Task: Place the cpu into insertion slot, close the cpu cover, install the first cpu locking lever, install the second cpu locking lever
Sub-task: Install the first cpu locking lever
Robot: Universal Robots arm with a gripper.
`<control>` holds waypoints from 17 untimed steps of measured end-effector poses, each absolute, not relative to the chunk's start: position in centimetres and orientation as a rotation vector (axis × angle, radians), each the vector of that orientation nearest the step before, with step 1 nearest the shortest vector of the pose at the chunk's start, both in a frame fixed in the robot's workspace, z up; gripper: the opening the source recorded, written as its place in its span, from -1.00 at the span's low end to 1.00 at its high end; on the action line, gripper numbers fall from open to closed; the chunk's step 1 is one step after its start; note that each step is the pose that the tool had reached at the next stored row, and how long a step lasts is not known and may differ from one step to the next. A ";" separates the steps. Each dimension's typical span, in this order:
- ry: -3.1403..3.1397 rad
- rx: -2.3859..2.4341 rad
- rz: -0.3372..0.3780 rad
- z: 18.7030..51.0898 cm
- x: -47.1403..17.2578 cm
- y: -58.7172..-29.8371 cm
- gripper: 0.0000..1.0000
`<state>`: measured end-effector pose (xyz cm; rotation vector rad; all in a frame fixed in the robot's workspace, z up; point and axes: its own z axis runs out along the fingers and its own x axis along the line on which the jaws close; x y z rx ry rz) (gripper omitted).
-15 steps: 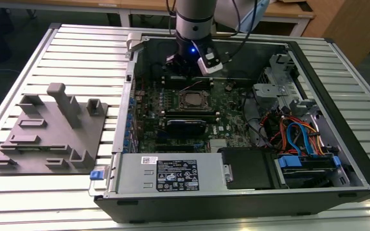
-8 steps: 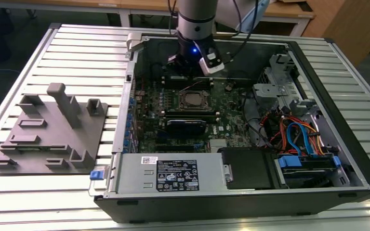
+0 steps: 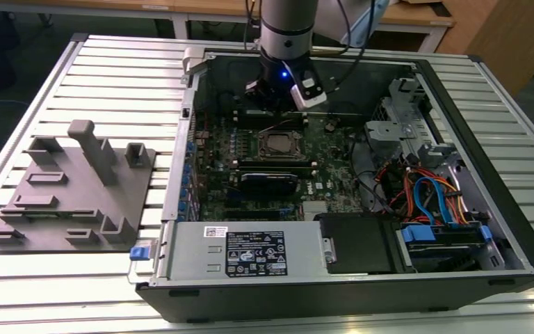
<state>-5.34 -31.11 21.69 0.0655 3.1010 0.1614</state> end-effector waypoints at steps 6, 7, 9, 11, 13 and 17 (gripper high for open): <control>3.101 0.065 0.161 21.4 -4.8 -31.0 -0.80; 3.101 0.065 0.161 21.3 -4.7 -31.0 -0.80; 3.101 0.065 0.161 21.2 -4.5 -31.0 -0.80; 3.101 0.065 0.161 21.1 -4.4 -31.0 -0.80; 3.101 0.065 0.161 21.0 -4.2 -31.0 -0.80; 3.101 0.065 0.161 20.8 -3.9 -31.0 -0.80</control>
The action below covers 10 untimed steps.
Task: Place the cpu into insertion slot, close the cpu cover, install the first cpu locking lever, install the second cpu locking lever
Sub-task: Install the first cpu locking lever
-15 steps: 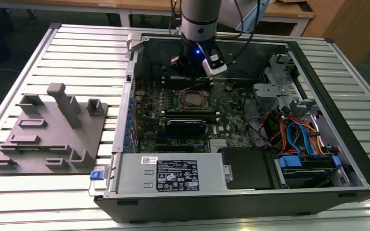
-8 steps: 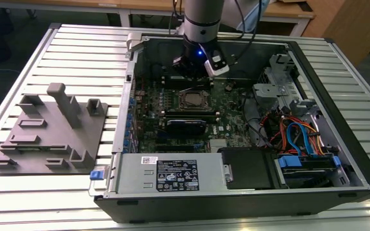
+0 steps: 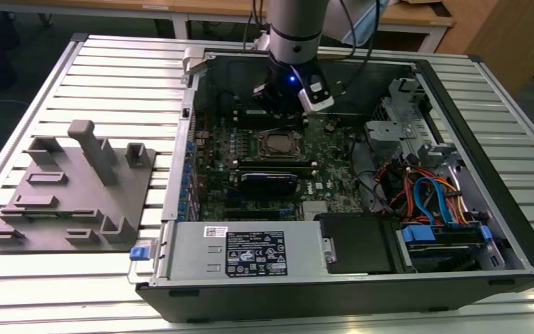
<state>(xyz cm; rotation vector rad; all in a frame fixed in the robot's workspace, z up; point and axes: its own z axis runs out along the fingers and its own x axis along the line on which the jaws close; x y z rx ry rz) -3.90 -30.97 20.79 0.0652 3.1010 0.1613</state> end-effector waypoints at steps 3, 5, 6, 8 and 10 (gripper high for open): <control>3.101 0.065 0.161 20.7 -3.7 -31.0 -0.80; 3.101 0.065 0.161 20.6 -3.6 -31.0 -0.80; 3.101 0.065 0.161 20.6 -3.6 -31.0 -0.80; 3.102 0.065 0.161 20.5 -3.5 -31.0 -0.80; 3.103 0.066 0.161 20.4 -3.4 -31.0 -0.80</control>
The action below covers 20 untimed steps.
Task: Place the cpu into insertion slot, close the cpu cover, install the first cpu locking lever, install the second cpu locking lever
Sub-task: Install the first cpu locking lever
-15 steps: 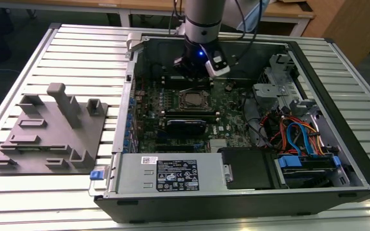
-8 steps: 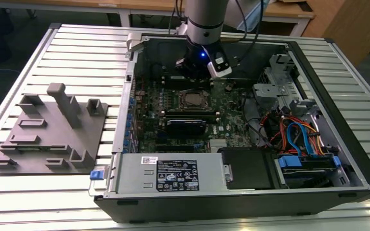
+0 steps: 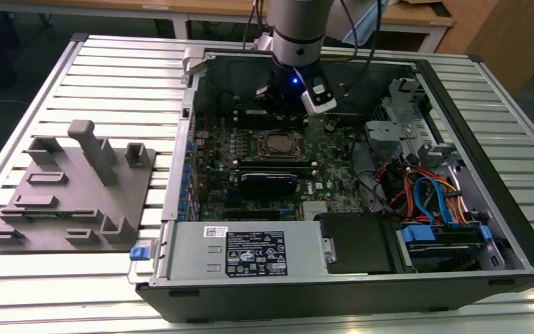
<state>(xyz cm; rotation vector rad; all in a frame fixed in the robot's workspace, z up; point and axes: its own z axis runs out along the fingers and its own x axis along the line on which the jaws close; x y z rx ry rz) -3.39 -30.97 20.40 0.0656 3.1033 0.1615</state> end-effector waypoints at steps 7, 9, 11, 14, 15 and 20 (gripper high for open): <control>3.116 0.073 0.162 20.0 -3.1 -31.0 -0.80; 3.117 0.078 0.162 19.9 -3.0 -31.0 -0.80; 3.117 0.081 0.161 19.9 -3.0 -31.0 -0.80; 3.116 0.082 0.162 19.9 -3.0 -31.0 -0.80; 3.116 0.082 0.162 19.9 -3.0 -31.0 -0.80; 3.116 0.086 0.162 20.0 -3.0 -31.0 -0.80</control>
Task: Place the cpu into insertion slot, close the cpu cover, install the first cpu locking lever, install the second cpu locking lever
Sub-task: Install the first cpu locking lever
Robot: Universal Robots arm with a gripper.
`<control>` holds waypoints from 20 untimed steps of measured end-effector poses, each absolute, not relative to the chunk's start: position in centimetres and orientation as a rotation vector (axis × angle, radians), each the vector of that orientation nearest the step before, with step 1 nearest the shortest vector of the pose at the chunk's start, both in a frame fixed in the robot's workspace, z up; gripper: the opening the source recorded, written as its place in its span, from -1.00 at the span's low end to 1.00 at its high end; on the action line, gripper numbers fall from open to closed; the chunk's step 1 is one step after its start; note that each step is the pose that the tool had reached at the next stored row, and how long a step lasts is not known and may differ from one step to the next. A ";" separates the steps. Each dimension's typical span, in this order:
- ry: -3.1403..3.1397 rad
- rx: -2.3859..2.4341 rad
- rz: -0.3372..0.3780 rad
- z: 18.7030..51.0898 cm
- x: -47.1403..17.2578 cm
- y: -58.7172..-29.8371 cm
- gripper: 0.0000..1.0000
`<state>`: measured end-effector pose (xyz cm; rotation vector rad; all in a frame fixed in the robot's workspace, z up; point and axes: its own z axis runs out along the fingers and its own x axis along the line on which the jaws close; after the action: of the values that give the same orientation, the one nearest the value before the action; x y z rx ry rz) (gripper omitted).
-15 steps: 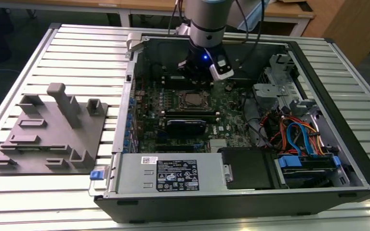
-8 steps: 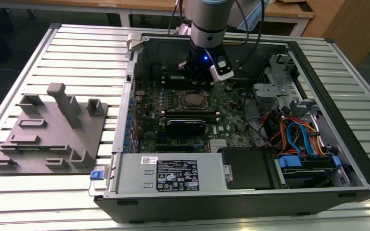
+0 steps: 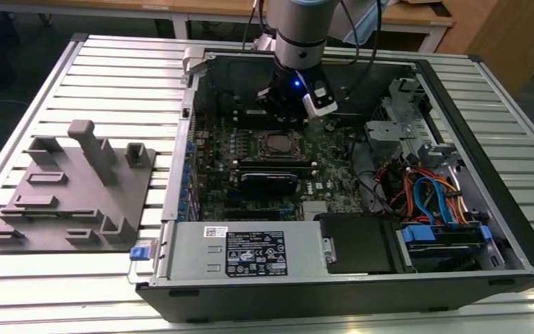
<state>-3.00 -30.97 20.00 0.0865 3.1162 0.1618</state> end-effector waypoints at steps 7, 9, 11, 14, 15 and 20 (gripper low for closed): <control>3.115 0.104 0.159 20.1 -3.0 -31.0 -0.80; 3.115 0.112 0.156 20.0 -3.0 -31.0 -0.80; 3.114 0.120 0.154 20.0 -3.0 -31.0 -0.80; 3.114 0.132 0.149 19.9 -2.9 -31.0 -0.80; 3.113 0.136 0.148 19.9 -2.9 -31.0 -0.80; 3.112 0.149 0.146 19.8 -2.9 -31.0 -0.80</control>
<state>-2.90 -30.98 19.79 0.1495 3.1123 0.1459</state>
